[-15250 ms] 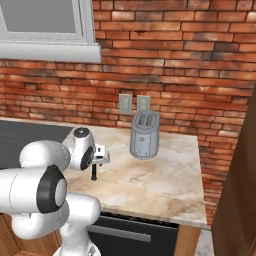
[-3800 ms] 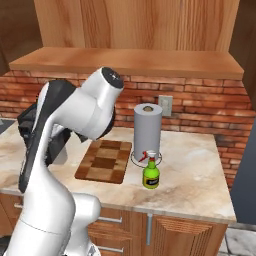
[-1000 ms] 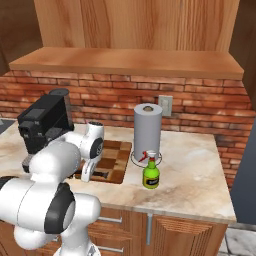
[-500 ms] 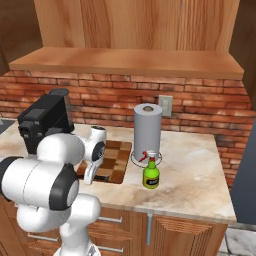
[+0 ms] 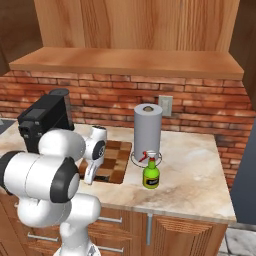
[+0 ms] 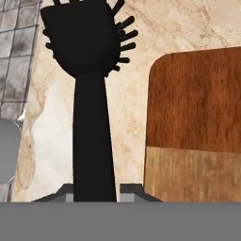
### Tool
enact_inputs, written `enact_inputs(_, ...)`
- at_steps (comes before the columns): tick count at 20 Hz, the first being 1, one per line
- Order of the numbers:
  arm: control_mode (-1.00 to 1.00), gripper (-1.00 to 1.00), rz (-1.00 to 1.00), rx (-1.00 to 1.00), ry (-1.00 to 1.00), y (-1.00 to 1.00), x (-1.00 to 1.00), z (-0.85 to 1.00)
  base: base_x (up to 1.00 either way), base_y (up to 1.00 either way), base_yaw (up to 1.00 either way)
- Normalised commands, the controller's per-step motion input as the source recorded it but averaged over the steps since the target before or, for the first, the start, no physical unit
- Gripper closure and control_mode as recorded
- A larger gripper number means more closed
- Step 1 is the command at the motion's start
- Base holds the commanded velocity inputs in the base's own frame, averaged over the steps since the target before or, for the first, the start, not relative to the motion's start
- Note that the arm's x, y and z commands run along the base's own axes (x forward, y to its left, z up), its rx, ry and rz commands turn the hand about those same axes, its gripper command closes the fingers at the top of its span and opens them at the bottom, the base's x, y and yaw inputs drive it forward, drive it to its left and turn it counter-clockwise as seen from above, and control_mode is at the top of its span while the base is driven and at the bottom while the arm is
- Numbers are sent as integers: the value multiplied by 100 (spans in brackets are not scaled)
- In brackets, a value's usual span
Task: Grab the spray bottle from the cabinet, then place it next to the cutting board for sanitizing. Then grab the dish brush from the countertop next to the sink and place it next to the cutting board.
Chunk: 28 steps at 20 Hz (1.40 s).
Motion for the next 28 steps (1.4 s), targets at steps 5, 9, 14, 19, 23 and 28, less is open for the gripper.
enact_inputs(5,-100,-100,-7,0,0,-28,-36,0,0,0,0)
enact_inputs(9,-100,-100,-8,0,0,-14,4,0,0,0,0)
enact_inputs(14,-100,-100,-5,5,-5,-4,6,15,0,0,0)
enact_inputs(19,-100,-100,0,15,-25,0,-5,98,0,0,0)
enact_inputs(23,-100,-100,0,13,-27,-1,-16,100,0,0,0)
enact_inputs(28,-100,-100,0,9,-42,0,-24,100,0,0,0)
